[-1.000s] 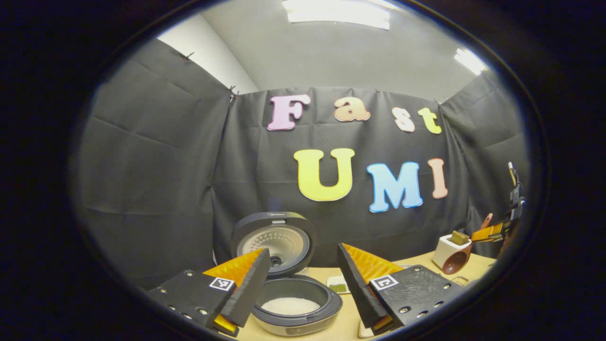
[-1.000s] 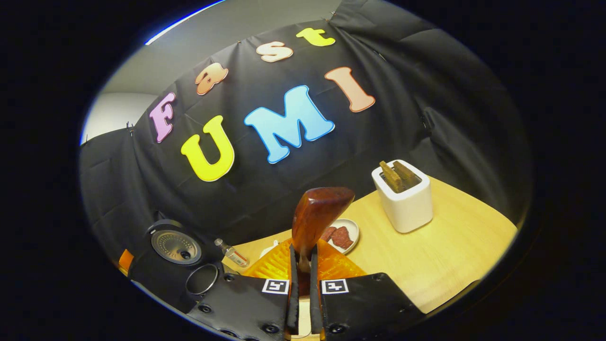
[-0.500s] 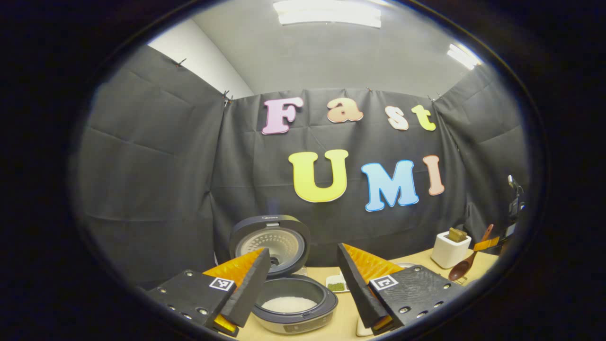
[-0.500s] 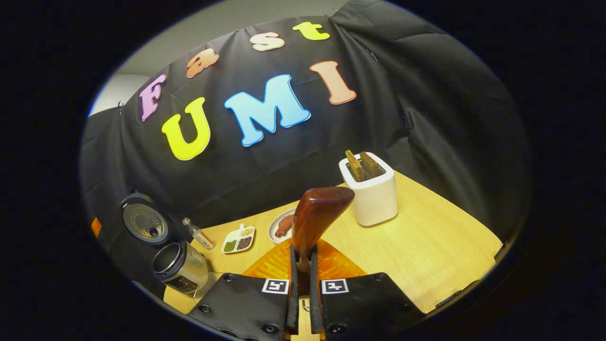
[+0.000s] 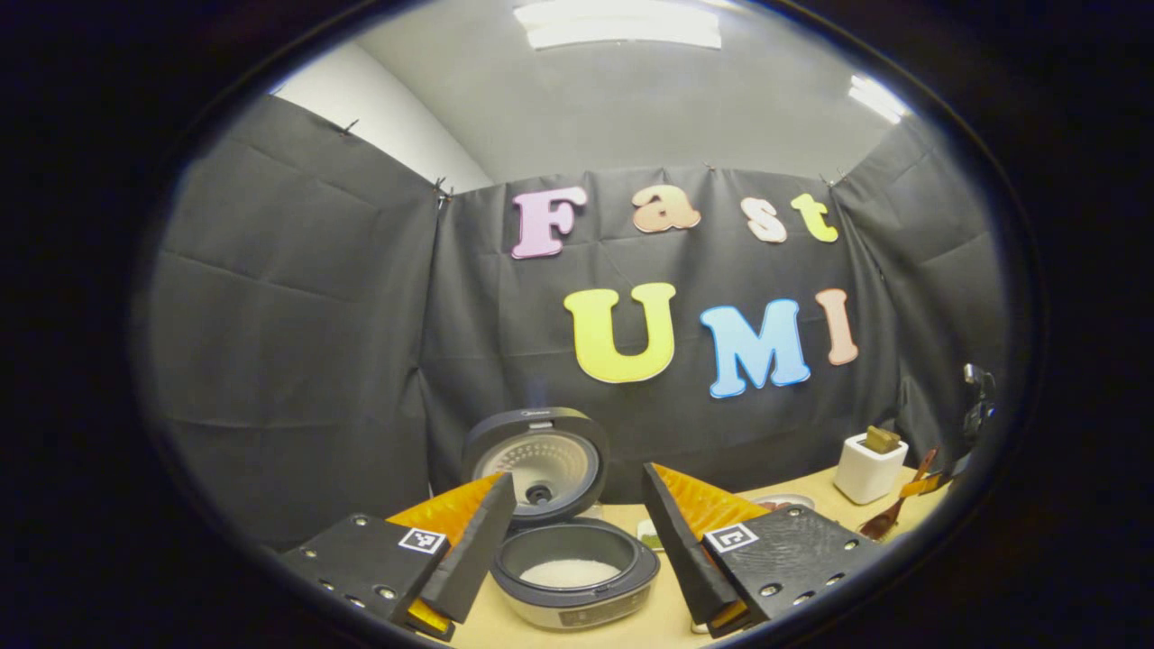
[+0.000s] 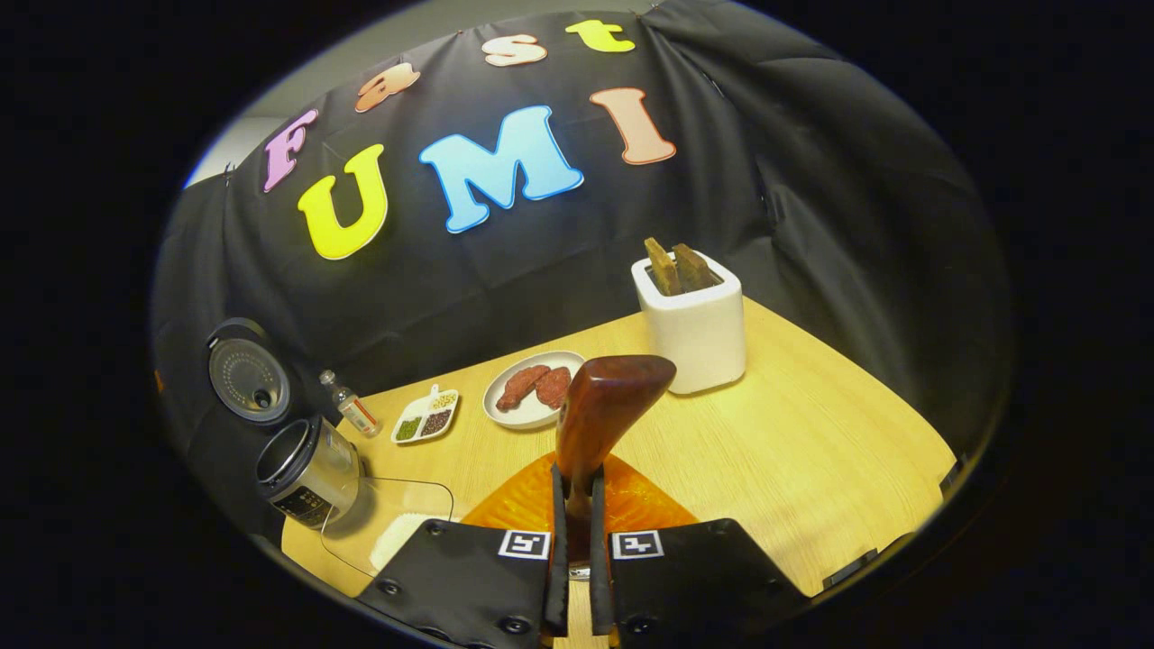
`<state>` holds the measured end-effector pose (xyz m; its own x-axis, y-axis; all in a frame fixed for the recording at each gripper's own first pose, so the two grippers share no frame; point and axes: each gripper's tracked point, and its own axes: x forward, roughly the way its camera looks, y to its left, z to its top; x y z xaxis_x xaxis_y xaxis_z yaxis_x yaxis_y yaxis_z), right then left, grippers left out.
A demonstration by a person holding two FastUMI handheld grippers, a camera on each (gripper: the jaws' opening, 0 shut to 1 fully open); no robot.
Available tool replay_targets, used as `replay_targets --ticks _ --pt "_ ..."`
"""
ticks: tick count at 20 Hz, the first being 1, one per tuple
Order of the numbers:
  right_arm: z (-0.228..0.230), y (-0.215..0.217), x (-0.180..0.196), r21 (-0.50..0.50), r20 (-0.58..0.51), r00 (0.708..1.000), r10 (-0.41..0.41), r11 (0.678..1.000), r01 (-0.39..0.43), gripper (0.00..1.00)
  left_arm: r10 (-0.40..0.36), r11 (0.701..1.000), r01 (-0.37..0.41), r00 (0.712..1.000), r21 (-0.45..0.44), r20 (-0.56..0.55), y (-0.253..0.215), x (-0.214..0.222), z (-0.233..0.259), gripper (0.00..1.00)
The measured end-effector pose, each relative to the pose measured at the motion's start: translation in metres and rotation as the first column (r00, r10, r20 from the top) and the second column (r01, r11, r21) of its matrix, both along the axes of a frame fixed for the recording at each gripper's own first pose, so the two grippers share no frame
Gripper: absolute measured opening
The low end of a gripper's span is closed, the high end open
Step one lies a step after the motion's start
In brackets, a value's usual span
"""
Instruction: Close the left gripper, press the button to open the rice cooker; take a wooden spoon from the chopstick holder with the right hand, scoop a spoonful of rice and pour it into the rice cooker, then put the wooden spoon back into the chopstick holder.
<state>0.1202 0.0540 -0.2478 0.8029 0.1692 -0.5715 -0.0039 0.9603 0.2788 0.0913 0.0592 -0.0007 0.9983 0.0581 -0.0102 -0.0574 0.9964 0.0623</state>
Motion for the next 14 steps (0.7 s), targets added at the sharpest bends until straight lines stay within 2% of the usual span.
replay_targets --ticks 4,9,10,11,12,13,14 --pt "-0.015 0.004 -0.004 -0.005 -0.038 0.999 0.005 1.000 -0.006 0.11 0.015 1.000 -0.015 1.000 0.006 0.002 0.006 -0.004 0.003 0.89" --pt "-0.014 0.005 -0.007 0.003 -0.034 0.999 0.014 1.000 -0.014 0.17 0.023 1.000 -0.023 1.000 0.006 0.012 0.010 -0.004 0.006 0.88" --pt "-0.008 0.000 -0.008 0.000 -0.020 1.000 0.002 1.000 -0.002 0.12 0.022 1.000 -0.022 1.000 0.004 0.011 0.009 -0.002 0.005 0.89" --pt "-0.002 -0.006 -0.007 -0.009 -0.006 1.000 -0.012 1.000 0.012 0.31 0.019 1.000 -0.019 1.000 -0.002 0.010 0.008 0.000 0.005 0.89" --pt "0.002 -0.012 -0.005 -0.020 0.009 1.000 -0.027 0.999 0.027 0.22 0.017 1.000 -0.017 1.000 -0.008 0.013 0.007 0.000 0.007 0.88" --pt "0.011 -0.014 -0.008 -0.023 0.022 0.999 -0.028 0.999 0.028 0.40 0.015 1.000 -0.014 1.000 -0.013 0.016 0.006 0.001 0.008 0.89" --pt "0.018 -0.016 -0.009 -0.029 0.035 0.999 -0.029 0.999 0.030 0.51 0.012 1.000 -0.012 1.000 -0.014 0.018 0.004 0.004 0.007 0.88"
